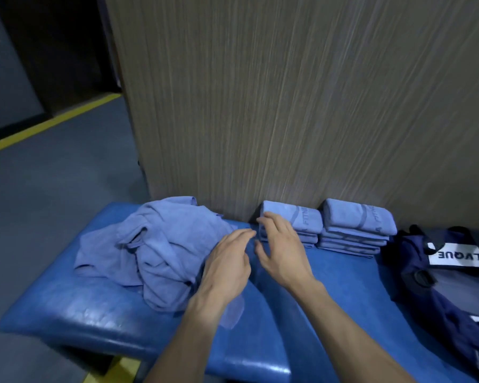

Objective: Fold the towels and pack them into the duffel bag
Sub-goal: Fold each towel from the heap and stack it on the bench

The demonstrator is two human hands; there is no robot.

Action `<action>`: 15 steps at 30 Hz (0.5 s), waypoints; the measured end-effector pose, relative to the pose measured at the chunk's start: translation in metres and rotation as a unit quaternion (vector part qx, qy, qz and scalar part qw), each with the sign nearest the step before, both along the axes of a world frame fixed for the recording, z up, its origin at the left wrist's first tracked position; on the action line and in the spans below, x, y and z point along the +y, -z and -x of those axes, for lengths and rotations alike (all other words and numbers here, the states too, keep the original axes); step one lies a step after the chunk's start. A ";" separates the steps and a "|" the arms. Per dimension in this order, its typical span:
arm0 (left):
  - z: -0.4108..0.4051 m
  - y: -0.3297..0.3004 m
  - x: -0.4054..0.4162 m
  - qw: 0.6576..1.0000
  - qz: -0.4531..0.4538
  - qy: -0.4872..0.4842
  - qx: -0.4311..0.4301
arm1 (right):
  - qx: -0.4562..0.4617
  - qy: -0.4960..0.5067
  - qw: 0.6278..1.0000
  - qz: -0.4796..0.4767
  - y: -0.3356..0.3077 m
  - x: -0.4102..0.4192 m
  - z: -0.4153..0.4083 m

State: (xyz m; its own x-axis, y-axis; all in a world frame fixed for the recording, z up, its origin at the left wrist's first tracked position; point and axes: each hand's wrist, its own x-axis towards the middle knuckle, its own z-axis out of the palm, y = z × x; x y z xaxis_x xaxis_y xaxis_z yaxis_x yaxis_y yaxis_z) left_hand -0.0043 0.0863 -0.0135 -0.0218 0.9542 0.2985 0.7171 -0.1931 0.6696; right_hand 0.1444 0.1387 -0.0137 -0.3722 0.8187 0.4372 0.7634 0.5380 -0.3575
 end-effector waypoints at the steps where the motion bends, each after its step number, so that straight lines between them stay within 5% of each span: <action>1: 0.004 -0.003 -0.007 1.000 0.005 -0.012 -0.007 | 0.018 -0.010 0.999 0.031 0.002 -0.011 0.011; 5: 0.025 -0.015 -0.042 0.996 0.017 -0.086 -0.030 | 0.083 -0.040 0.984 0.151 0.017 -0.053 0.043; 9: 0.062 -0.019 -0.068 0.978 -0.046 -0.203 -0.019 | 0.084 -0.055 0.987 0.129 0.020 -0.085 0.063; 15: 0.094 -0.024 -0.081 0.944 -0.064 -0.277 -0.167 | 0.099 -0.058 0.985 0.132 0.007 -0.099 0.115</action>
State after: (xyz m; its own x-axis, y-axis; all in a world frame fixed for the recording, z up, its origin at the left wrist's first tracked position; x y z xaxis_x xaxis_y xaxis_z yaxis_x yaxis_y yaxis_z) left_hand -0.0984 0.0052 0.0100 -0.6200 0.7250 0.2999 0.4857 0.0544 0.8724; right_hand 0.0292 0.0402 -0.0210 -0.3991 0.8702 0.2889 0.6037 0.4865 -0.6316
